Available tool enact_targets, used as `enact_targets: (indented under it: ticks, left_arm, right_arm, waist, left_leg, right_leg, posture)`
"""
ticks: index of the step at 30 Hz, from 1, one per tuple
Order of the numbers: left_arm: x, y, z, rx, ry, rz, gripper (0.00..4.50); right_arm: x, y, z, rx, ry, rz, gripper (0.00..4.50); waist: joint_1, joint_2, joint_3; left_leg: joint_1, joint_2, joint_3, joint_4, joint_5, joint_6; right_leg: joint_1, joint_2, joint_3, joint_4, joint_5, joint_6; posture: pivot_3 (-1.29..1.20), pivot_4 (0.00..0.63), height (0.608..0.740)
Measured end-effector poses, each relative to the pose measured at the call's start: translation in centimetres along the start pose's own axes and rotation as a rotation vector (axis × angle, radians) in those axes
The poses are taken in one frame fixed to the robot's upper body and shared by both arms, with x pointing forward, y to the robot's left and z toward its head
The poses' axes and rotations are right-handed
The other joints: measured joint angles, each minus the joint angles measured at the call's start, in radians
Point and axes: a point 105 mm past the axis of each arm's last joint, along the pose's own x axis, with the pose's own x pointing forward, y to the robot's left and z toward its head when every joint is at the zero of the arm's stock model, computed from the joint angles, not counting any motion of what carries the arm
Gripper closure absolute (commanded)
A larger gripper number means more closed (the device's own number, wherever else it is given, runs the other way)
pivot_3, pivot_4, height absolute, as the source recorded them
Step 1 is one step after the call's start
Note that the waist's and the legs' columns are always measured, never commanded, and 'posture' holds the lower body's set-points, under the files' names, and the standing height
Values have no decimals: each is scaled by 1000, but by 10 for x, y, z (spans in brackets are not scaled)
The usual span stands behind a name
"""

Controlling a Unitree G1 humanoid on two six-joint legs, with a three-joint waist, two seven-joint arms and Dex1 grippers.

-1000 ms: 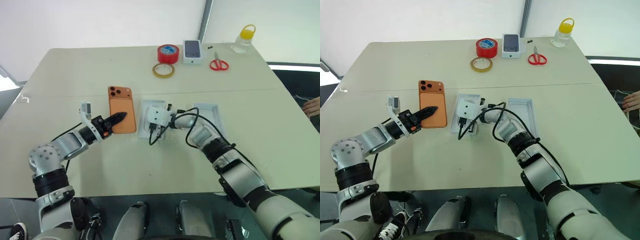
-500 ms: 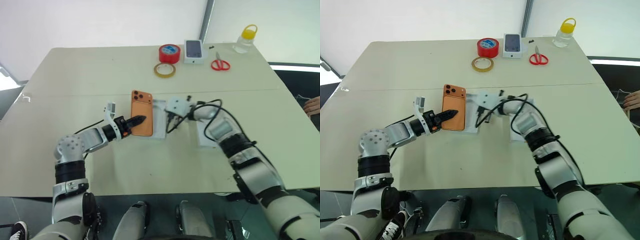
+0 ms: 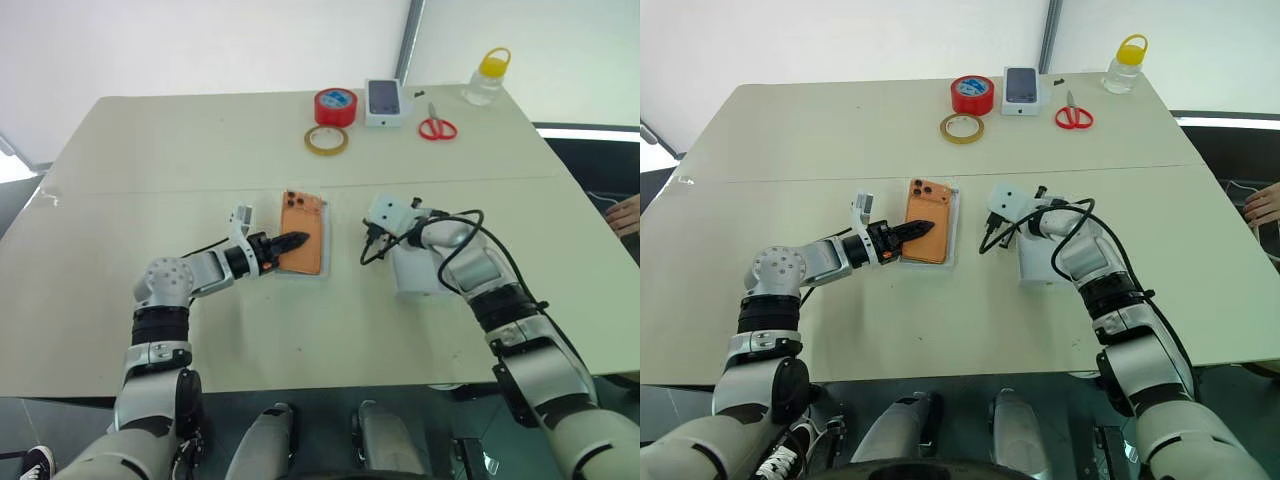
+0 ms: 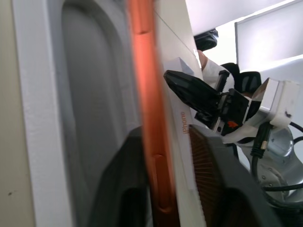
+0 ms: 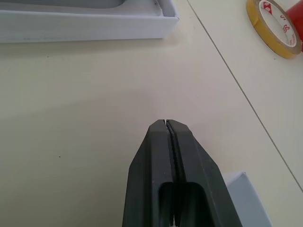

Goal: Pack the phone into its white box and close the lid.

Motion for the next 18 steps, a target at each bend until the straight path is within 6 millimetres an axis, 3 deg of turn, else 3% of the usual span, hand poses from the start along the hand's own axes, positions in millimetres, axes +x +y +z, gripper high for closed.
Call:
enact_targets:
  ticks: [3, 18]
  left_arm:
    - [1, -9, 6, 27, 2, -30, 118]
    - [-18, -13, 14, 208, 80, 74, 118]
  right_arm:
    - [0, -1, 1, 0, -5, -2, 4500]
    - [7, 4, 12, 11, -37, 11, 4500]
  waist:
    - [0, 0, 0]
    - [0, 0, 0]
  left_leg:
    - [0, 0, 0, 1, 0, 0]
    - [0, 0, 0, 0, 0, 0]
  right_leg:
    - [1, 0, 0, 0, 0, 0]
    - [0, 0, 0, 0, 0, 0]
  posture:
    - [0, 150, 740]
    - [0, 150, 740]
